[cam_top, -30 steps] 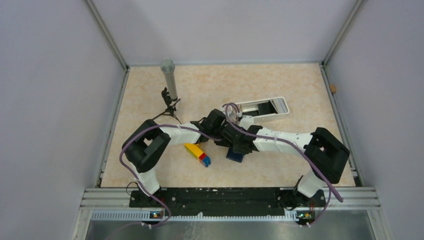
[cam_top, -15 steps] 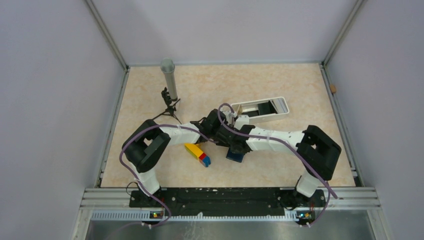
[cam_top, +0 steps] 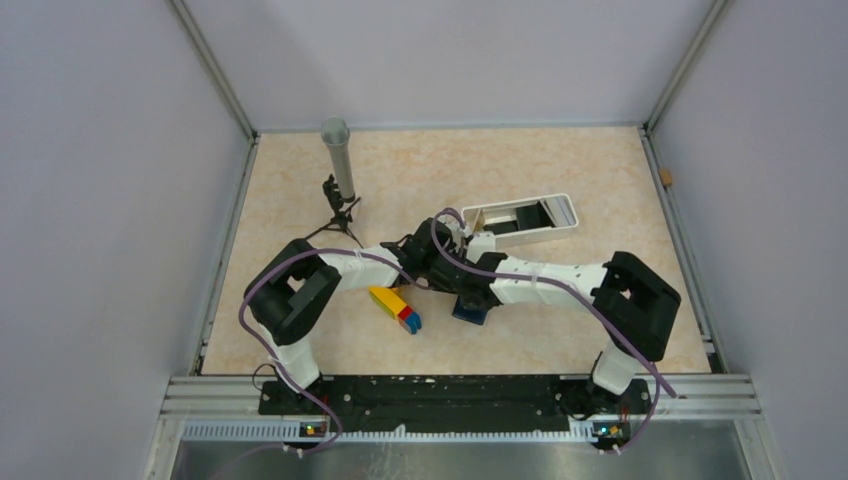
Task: Put the credit cards into the card holder
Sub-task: Close the card holder at the center of the board.
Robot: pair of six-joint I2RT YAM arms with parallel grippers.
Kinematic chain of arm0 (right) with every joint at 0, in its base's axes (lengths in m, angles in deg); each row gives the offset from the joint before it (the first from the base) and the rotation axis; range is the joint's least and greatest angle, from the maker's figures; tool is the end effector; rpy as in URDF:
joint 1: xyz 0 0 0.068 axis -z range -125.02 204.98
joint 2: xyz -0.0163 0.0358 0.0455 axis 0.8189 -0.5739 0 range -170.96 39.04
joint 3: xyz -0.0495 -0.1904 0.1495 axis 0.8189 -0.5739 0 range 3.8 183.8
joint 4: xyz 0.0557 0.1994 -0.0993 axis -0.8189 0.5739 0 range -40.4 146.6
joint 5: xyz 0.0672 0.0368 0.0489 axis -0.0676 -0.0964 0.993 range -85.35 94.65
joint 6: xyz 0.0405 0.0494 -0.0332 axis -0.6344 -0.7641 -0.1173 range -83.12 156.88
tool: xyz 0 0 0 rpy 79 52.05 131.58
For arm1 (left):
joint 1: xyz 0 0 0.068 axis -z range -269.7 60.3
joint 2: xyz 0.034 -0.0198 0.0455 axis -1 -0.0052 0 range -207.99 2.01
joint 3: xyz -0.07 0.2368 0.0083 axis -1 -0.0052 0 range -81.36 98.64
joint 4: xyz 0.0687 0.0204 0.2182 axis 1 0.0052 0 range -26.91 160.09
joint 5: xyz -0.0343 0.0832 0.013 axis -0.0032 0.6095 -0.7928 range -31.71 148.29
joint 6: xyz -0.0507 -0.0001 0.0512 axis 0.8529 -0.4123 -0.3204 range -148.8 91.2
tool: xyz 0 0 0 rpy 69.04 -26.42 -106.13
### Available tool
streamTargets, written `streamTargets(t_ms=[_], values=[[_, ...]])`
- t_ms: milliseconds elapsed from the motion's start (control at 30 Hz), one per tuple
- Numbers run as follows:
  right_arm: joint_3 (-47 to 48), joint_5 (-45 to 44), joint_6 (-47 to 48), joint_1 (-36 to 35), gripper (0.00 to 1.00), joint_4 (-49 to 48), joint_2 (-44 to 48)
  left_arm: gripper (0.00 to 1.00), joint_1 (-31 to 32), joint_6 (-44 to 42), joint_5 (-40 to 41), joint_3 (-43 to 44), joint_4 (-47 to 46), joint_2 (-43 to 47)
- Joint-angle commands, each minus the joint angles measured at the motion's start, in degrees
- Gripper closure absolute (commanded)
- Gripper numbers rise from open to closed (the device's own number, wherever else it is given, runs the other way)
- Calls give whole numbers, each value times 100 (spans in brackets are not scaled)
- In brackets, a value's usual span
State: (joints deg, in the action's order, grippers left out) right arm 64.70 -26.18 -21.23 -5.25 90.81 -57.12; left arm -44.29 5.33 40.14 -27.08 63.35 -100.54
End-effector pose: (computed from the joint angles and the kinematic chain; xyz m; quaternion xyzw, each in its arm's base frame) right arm 0.1661 0.2291 0.1551 0.0137 0.9577 -0.0378 0.2849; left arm 0.2277 -0.2574 0.1299 0.1463 0.9135 -0.3371 0.1744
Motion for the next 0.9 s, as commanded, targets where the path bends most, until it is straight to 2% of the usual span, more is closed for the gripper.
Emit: streamTargets(t_ms=[0,300,633,867], values=[[336,119,110,-247,87,-294,-23,61,101,-276,177,-18,366,-307],[310,-13,236,-296,91,-363,-167,62,104,-277,154,-5,372,-327],[922,-531,281,-389,93,485,-744,62,106,-276,119,20,388,-363],[808,-464,346,-396,88,302,-698,62,91,-258,-13,-19,289,-325]])
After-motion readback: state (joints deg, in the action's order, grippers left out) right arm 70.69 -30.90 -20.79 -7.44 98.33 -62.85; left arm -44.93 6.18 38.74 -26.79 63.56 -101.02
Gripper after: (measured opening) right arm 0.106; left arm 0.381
